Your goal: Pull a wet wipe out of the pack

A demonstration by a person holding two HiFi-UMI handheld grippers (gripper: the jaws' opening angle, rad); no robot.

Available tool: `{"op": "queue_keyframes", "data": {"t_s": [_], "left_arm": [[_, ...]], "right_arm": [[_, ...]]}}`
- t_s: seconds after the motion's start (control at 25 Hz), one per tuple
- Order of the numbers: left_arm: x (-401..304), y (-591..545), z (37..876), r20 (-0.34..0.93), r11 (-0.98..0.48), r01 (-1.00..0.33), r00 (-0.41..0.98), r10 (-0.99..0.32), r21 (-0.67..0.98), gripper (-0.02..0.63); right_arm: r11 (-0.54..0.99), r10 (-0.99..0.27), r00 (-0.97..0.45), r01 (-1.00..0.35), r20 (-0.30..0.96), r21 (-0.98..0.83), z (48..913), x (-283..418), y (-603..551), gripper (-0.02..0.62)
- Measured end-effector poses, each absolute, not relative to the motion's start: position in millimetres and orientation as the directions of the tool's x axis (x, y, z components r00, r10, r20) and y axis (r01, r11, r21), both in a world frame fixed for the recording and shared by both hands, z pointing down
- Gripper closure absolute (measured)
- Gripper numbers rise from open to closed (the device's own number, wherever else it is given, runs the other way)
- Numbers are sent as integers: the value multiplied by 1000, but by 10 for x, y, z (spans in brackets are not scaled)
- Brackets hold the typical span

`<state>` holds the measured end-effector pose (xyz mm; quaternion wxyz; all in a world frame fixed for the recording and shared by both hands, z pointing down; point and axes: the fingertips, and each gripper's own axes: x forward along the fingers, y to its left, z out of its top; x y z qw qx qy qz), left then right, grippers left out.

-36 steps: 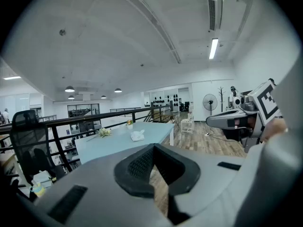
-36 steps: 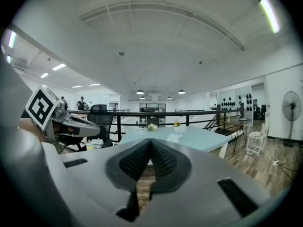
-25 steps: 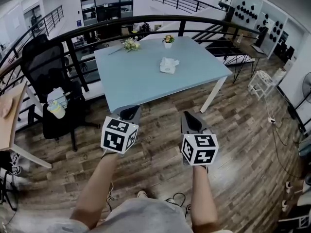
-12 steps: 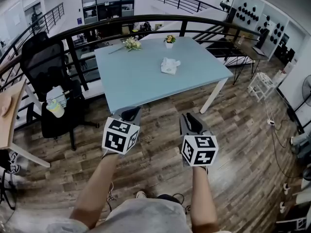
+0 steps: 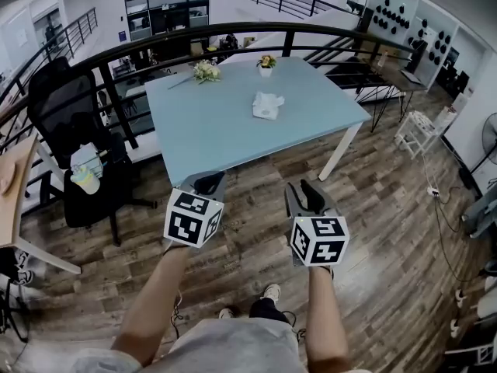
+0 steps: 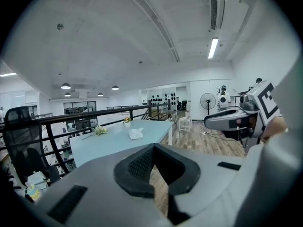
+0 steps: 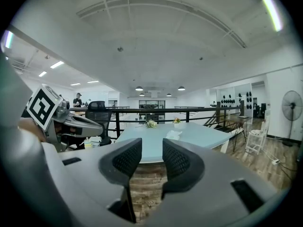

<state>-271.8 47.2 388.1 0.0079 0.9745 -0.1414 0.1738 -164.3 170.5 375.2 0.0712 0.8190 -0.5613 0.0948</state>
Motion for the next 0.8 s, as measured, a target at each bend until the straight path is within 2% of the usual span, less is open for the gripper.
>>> {"op": "queue_keyframes", "data": {"t_s": [0.52, 0.8], "left_arm": [[-2039, 204, 3943, 348, -949, -314, 887, -302, -25, 611], [-1574, 69, 3964, 375, -956, -295, 885, -277, -11, 611]], "right_arm": [[-314, -923, 309, -949, 228, 13, 3762, -991, 1390, 430], [-269, -936, 263, -963, 235, 9, 3793, -567, 1124, 408]]}}
